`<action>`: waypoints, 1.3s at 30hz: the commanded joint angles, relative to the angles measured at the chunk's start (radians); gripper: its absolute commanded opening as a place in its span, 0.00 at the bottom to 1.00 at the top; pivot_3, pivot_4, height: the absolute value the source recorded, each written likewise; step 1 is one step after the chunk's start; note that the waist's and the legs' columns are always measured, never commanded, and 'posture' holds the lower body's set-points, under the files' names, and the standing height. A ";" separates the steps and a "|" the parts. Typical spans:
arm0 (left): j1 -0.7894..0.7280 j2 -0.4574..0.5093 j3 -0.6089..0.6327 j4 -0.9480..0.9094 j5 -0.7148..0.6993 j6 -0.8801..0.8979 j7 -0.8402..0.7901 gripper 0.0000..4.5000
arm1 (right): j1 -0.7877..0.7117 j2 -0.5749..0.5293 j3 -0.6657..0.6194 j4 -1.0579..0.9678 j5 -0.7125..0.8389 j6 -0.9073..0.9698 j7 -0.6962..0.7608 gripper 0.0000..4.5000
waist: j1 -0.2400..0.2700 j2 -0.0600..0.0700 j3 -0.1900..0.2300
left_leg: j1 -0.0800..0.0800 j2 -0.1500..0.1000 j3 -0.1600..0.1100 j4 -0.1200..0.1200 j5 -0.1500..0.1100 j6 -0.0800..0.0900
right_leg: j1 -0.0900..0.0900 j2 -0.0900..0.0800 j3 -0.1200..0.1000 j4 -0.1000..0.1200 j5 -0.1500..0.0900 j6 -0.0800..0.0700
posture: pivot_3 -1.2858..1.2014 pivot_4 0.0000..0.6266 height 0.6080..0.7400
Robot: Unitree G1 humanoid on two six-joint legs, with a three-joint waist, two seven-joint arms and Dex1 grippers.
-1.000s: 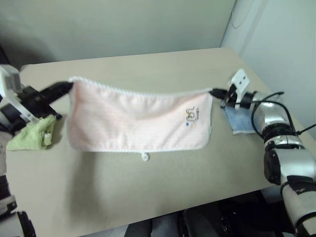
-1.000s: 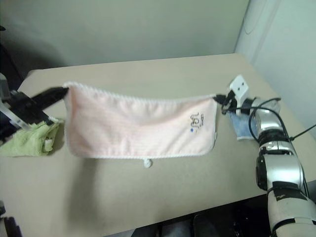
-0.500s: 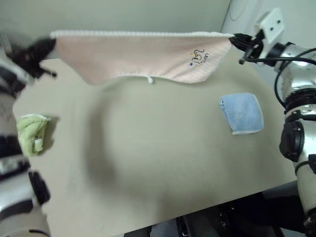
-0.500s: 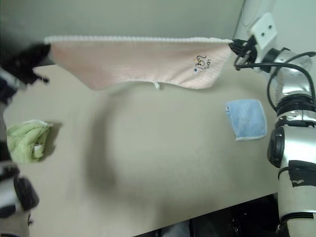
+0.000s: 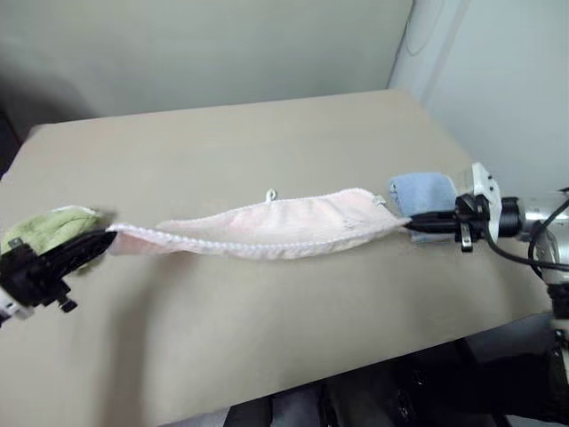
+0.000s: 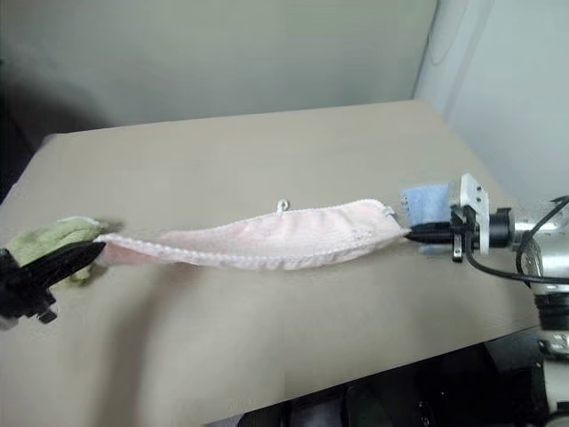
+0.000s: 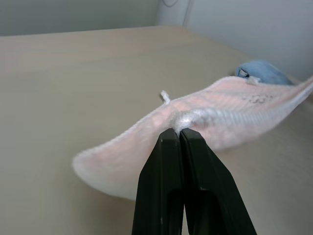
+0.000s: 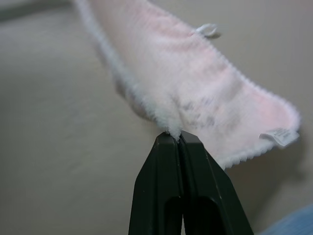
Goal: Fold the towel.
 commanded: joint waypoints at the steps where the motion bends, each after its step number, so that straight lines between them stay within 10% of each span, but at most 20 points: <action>1: 0.004 -0.007 -0.008 0.002 0.008 -0.016 0.011 0.01 | -0.048 0.037 0.023 0.035 -0.026 -0.040 -0.055 0.00 | 0.001 0.000 0.000 | 0.003 -0.001 0.001 0.000 0.000 0.000 | 0.003 0.000 0.002 0.000 0.001 -0.001 | 0.52 0.24 1.00; 15: -0.463 0.003 -0.345 0.411 0.281 -0.145 0.243 0.01 | -0.500 0.242 0.157 0.739 -0.316 -0.375 -0.340 0.00 | 0.025 0.000 -0.002 | -0.025 -0.002 0.000 0.003 0.008 -0.012 | -0.031 -0.002 0.000 0.010 0.011 0.009 | 0.52 0.24 1.00; 28: -1.000 0.108 -0.313 0.662 0.262 -0.245 0.263 0.01 | -0.830 0.191 0.045 0.959 -0.308 -0.515 -0.440 0.00 | 0.020 0.000 -0.002 | -0.040 -0.002 -0.002 0.004 0.012 -0.017 | -0.045 -0.002 -0.001 0.013 0.011 0.009 | 0.52 0.24 1.00; 39: -0.694 0.191 -0.196 0.460 0.157 -0.095 0.039 0.01 | -0.697 0.136 0.006 0.789 -0.219 -0.425 -0.163 0.00 | 0.005 -0.001 -0.002 | -0.040 -0.001 -0.002 -0.003 0.012 -0.017 | -0.044 -0.002 -0.001 0.005 0.011 0.008 | 0.52 0.24 1.00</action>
